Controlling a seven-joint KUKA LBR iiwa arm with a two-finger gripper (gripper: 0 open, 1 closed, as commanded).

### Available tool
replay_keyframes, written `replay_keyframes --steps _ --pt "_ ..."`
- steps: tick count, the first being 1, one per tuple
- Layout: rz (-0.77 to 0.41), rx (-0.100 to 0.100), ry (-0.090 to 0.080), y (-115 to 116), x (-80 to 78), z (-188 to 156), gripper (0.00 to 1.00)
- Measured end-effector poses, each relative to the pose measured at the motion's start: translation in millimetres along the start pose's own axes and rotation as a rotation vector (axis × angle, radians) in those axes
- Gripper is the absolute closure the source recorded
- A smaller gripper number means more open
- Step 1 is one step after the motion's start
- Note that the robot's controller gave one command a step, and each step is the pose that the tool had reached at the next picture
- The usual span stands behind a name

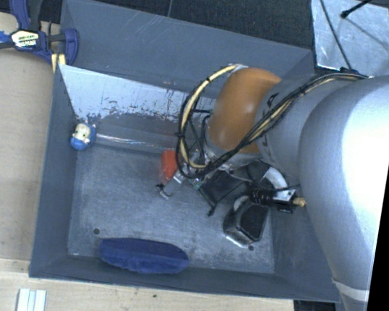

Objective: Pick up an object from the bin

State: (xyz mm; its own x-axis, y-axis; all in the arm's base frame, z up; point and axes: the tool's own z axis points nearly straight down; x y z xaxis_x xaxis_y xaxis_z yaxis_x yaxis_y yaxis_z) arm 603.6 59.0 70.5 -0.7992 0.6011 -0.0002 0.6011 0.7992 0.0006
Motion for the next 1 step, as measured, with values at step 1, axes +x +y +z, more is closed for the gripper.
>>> replay_keyframes --steps 1 --pt "-0.001 0.000 -0.001 0.0 -0.7 -0.2 0.00"
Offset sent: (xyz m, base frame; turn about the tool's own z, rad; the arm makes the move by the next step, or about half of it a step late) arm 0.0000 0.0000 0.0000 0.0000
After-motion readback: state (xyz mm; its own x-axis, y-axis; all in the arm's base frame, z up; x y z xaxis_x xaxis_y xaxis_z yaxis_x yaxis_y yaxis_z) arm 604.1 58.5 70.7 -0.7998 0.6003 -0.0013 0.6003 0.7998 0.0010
